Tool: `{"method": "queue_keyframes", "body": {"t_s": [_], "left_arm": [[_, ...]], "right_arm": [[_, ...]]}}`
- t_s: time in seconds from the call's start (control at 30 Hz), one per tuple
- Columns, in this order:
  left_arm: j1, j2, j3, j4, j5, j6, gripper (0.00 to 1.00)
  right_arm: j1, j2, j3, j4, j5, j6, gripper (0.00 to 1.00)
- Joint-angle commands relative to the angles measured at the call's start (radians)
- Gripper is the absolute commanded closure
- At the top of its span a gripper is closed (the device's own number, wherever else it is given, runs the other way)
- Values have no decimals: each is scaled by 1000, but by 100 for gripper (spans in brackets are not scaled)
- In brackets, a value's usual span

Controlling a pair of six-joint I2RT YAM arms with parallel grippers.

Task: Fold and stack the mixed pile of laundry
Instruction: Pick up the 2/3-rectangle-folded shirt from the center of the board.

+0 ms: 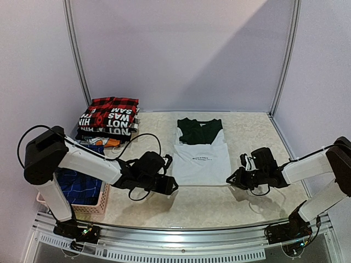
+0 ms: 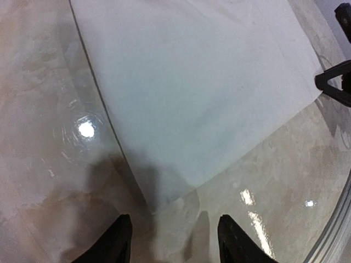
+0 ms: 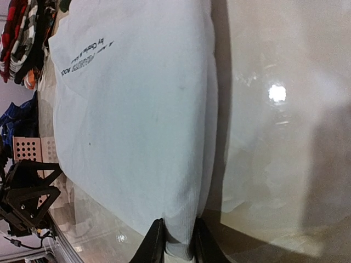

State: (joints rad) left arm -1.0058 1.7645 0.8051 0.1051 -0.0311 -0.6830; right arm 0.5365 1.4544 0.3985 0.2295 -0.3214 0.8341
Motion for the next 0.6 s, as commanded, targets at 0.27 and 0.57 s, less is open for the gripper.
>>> {"method": "queue_keyframes", "body": {"t_s": [0.27, 0.57], "left_arm": [[21, -8, -18, 30, 13, -15, 48], [23, 35, 2, 30, -5, -14, 57]], "right_arm": [[4, -16, -76, -35, 5, 4, 65], [5, 4, -101, 15, 6, -3, 77]]}}
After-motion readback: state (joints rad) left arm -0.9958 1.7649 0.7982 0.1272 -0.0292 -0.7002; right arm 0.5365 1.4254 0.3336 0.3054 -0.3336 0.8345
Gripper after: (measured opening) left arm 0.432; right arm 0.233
